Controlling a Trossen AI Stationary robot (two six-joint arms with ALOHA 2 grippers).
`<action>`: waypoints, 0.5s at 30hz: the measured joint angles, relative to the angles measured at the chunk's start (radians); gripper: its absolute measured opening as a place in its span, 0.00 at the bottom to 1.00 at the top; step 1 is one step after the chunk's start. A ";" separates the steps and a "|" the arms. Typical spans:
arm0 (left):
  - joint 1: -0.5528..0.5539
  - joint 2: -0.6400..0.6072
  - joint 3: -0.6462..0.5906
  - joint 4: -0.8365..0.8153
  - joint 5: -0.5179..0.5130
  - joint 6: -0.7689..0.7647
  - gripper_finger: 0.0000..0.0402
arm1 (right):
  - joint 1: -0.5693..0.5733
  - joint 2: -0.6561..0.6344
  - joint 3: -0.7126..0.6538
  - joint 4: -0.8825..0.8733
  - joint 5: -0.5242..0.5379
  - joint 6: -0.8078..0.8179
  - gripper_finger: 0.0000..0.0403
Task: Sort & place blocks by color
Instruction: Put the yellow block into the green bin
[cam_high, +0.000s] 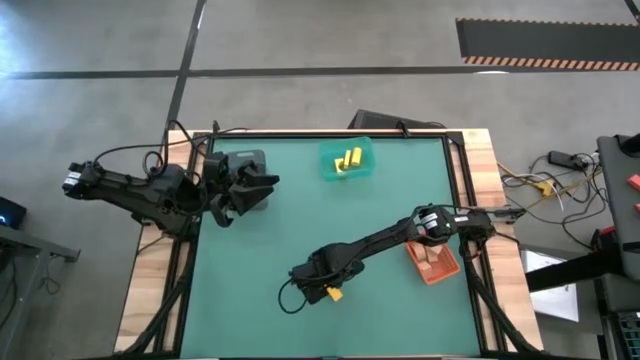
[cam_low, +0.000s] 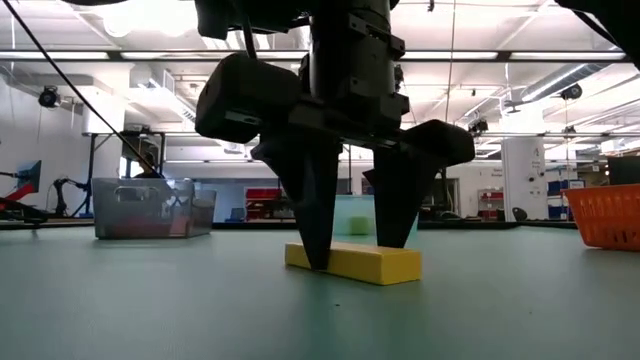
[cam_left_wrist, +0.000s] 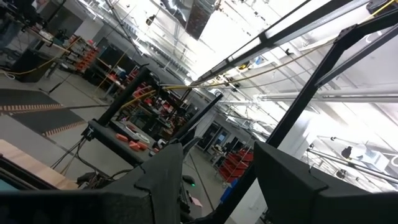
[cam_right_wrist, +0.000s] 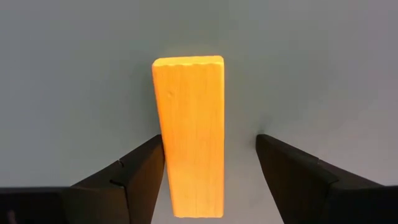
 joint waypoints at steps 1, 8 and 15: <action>0.000 0.000 0.000 0.000 0.000 0.000 0.45 | 0.000 0.000 0.000 0.001 0.006 0.000 0.61; 0.000 0.000 0.000 0.000 0.000 0.000 0.45 | -0.001 0.000 0.000 0.006 0.011 -0.003 0.61; 0.000 0.001 0.000 0.000 0.000 0.000 0.45 | -0.002 0.000 0.000 0.012 0.010 -0.006 0.59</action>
